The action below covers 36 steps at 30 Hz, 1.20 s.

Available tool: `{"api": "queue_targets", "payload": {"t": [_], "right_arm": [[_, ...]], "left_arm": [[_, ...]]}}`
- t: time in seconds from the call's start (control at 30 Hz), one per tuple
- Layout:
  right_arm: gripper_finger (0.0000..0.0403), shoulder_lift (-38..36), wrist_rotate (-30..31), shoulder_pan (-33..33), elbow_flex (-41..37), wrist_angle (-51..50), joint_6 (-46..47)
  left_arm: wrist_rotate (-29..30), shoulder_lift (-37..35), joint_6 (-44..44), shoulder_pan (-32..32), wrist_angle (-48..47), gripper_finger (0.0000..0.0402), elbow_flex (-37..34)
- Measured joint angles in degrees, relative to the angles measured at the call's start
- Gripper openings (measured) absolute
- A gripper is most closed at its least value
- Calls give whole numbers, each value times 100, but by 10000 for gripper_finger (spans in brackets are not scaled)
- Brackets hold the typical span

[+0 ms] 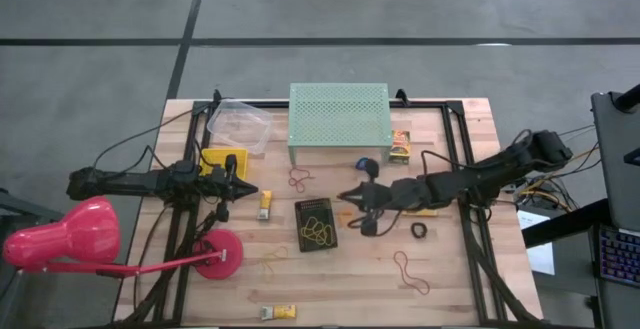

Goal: Pick & Place Office Desk Supplies
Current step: Put the yellow rubber band into the black bin

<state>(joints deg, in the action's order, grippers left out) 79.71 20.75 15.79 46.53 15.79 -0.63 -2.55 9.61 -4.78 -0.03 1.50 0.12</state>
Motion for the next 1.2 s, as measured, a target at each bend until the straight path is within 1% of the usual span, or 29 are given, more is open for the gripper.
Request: {"api": "queue_targets", "payload": {"t": [0.13,0.33,0.63,0.73,0.83,0.93,1.2], "right_arm": [[8,191,-539,13,113,-17,-120],[8,483,-1013,8,220,-34,-157],[8,1100,-1100,-3,415,-64,-439],[8,1315,-1457,-78,620,-186,-450],[8,1544,-1874,-197,852,-398,-309],[8,1744,-2091,-295,1093,-734,-175],[8,2349,-2081,-442,1920,-2212,226]], "left_arm": [[0,0,-2,0,2,23,-1],[0,-2,-2,0,0,23,-2],[0,1,0,0,1,23,0],[0,21,-1,0,-6,23,-1],[0,68,-2,0,-23,23,-2],[2,133,0,2,-26,23,-2],[0,175,-2,0,2,23,0]]}}
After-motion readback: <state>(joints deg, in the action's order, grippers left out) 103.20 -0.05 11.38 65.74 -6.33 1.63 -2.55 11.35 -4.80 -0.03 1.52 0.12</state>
